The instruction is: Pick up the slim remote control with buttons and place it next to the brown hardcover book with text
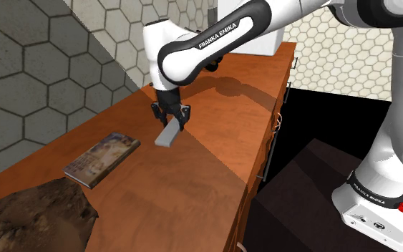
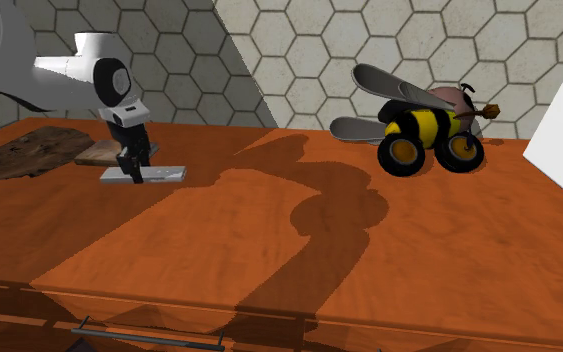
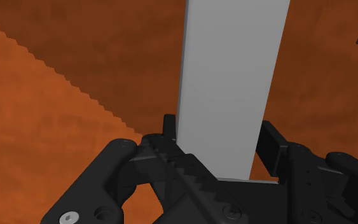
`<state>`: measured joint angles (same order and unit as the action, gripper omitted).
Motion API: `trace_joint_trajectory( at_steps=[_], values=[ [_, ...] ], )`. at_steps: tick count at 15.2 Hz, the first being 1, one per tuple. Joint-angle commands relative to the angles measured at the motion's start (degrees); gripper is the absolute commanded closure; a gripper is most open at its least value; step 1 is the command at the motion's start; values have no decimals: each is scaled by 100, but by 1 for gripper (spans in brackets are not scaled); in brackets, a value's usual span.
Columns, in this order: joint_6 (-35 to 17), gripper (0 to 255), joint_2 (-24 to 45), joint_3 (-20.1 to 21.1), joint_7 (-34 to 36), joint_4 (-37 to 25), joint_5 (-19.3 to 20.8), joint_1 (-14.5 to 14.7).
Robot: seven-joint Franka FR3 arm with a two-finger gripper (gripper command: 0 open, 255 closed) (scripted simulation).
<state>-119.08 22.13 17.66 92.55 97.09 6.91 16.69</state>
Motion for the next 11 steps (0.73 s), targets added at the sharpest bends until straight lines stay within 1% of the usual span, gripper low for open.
trace_joint_trajectory(
  at_steps=[1,6,11],
  values=[
    [-136,255,57,-13,5,76,22,-1],
    [-433,255,207,-41,41,229,82,15],
    [-432,255,209,-41,41,227,83,15]
  ],
)
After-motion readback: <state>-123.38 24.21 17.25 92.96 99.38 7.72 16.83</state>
